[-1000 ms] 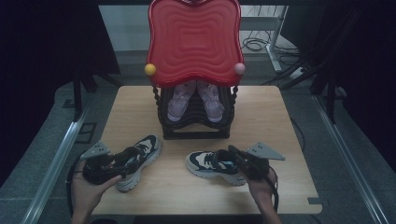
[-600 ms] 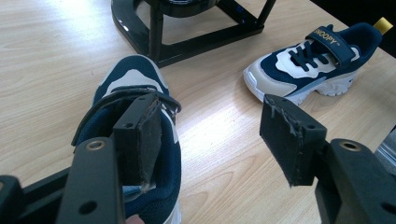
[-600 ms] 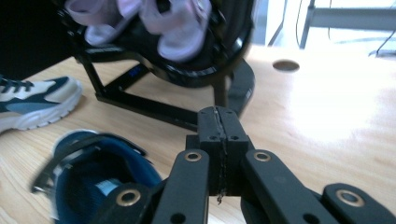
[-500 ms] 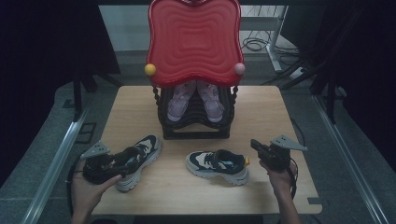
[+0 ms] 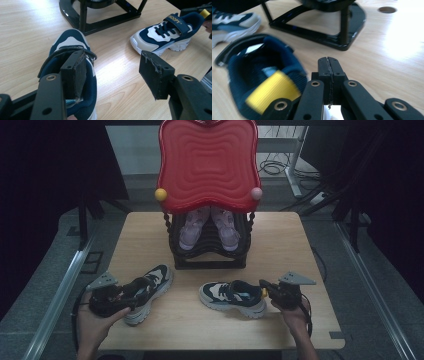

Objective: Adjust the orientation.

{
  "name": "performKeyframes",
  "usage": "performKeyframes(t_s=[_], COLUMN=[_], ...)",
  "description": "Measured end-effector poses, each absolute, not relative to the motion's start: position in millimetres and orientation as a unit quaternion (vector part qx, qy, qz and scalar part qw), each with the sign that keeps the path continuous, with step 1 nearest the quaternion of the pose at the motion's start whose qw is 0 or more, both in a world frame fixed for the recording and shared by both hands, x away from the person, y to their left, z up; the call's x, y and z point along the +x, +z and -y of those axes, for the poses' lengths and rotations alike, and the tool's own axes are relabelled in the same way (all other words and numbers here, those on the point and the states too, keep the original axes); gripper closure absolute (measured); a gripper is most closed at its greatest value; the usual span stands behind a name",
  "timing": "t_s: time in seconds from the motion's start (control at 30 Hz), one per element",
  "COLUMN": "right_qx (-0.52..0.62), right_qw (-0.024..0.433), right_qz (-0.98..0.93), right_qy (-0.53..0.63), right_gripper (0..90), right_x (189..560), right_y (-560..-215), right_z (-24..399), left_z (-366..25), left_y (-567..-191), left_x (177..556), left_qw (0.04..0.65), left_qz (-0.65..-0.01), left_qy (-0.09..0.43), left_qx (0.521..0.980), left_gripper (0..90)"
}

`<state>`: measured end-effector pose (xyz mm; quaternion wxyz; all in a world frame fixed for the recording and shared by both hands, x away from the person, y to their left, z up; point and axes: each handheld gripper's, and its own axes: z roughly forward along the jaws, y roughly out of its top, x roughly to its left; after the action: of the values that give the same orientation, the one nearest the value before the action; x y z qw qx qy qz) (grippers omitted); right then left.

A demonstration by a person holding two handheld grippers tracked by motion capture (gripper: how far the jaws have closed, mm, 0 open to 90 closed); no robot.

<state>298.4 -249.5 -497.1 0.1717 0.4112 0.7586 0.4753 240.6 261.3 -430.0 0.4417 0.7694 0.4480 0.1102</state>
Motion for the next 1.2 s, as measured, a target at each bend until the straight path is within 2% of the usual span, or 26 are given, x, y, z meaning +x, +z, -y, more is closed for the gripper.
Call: performKeyframes(t_s=[0.23, 1.2], right_qx=[0.409, 0.399], right_qw=[0.160, 0.161], right_qz=[-0.764, -0.770], right_qy=[0.473, 0.471], right_gripper=[90.0, 90.0], right_x=[295, 270], right_y=[-500, -496], right_z=[249, 254], left_z=[-261, -263], left_y=[-431, -433], left_x=[241, 243], left_qw=[0.440, 0.436], left_qz=[-0.450, -0.455], left_qy=[0.109, 0.108], left_qx=[0.770, 0.769], left_gripper=[38.5, 38.5])
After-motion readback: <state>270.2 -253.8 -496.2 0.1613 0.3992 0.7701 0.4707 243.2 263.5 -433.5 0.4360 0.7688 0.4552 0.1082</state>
